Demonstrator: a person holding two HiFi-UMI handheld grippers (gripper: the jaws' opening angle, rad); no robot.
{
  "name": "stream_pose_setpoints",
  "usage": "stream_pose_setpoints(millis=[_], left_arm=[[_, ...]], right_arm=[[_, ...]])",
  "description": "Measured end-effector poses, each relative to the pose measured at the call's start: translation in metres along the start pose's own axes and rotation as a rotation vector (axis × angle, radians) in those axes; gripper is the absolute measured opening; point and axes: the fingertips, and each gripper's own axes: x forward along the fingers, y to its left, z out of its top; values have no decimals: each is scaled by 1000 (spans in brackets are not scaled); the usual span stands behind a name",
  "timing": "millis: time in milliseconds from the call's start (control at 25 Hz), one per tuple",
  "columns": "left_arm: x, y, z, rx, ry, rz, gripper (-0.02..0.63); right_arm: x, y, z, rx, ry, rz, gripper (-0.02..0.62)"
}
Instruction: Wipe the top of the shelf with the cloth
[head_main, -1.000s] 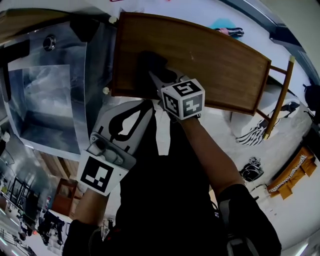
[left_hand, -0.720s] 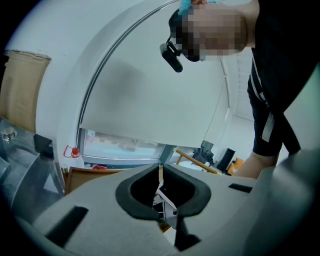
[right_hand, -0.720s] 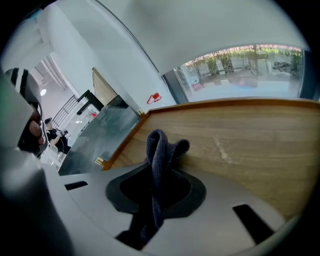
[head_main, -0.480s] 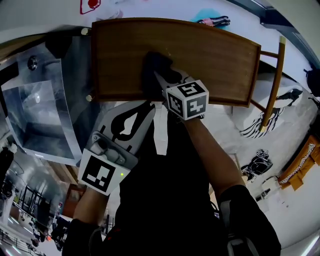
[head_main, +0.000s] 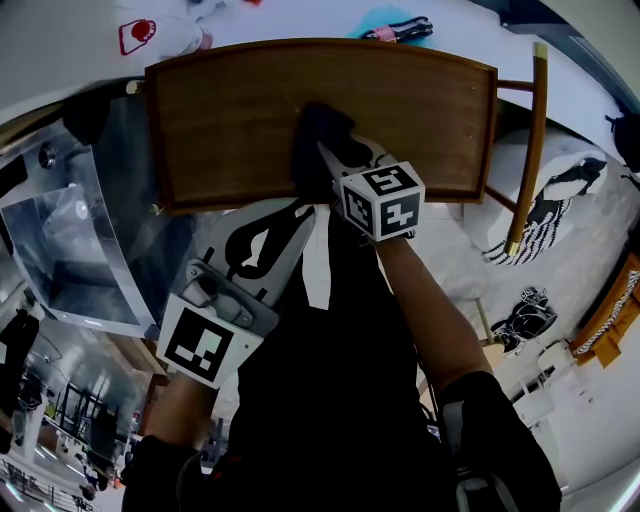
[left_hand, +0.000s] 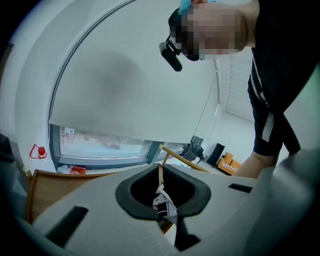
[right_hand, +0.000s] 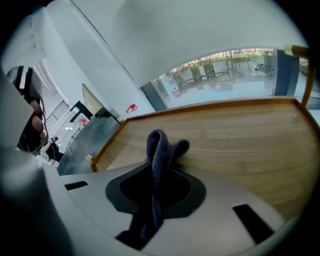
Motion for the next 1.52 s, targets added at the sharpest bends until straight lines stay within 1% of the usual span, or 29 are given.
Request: stream_pose_setpoints(millis=[600, 1040, 1240, 1520], left_arm=[[60, -48, 4, 32, 28, -74, 40], [97, -80, 3, 50, 44, -123, 40], [110, -92, 2, 61, 53, -144, 40], [122, -103, 2, 70, 64, -160, 40]], right_arm=[[-64, -73, -17, 6, -16, -91, 58], [-112, -127, -33, 3, -21, -175, 58], [-128, -145, -39, 12, -28, -205, 58], [-147, -163, -47, -26, -11, -258, 58]])
